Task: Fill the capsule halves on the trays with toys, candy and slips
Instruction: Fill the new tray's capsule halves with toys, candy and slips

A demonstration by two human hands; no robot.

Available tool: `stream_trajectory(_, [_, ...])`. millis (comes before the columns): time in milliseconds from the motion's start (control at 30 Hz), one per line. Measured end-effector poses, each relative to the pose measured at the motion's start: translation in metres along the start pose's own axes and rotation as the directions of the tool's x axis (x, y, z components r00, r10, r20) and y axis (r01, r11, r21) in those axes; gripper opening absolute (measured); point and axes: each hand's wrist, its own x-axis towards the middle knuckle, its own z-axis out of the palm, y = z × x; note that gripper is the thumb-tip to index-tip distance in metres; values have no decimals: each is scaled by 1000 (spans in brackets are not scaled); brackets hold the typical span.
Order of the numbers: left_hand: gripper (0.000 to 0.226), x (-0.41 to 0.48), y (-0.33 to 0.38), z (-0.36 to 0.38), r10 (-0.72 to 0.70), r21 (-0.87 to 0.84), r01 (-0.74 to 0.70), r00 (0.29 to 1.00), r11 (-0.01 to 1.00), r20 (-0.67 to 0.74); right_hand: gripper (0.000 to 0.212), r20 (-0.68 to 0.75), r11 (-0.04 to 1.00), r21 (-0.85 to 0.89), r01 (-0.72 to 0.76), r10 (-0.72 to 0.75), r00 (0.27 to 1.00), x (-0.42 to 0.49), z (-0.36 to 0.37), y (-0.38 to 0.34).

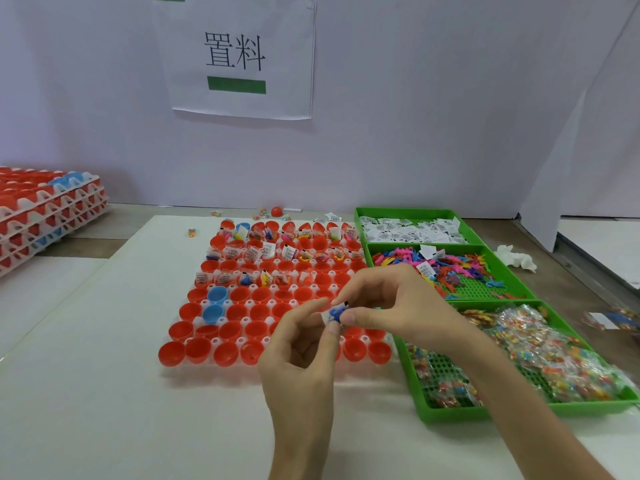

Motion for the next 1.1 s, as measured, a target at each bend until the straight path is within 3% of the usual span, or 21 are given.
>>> stream_trajectory(233, [19, 2, -1, -1, -37, -41, 38, 999, 998, 5, 13, 3, 998, 31, 50, -50, 999, 0, 0, -1])
stream_trajectory(400, [19, 3, -3, -4, -15, -38, 14, 1000, 999, -23, 14, 0, 994, 112, 8, -8, 1000, 2, 3, 1])
stream_trajectory(733, [18, 2, -3, -3, -44, -46, 43, 998, 998, -33, 7, -63, 997, 66, 37, -33, 997, 3, 8, 6])
stream_trajectory(900, [20, 0, -2, -1, -68, -61, 66, 997, 996, -35, 9, -248, 1000, 14, 4, 0, 969, 4, -3, 8])
stream_trajectory(1000, [23, -5, 0, 1, -20, 10, 19, 997, 1000, 76, 11, -408, 987, -147, -71, 4, 913, 4, -13, 12])
stream_trajectory(1100, [15, -10, 1, 5, 22, 67, -35, 982, 997, 189, 12, -458, 959, -263, -106, -27, 889, 8, -16, 11])
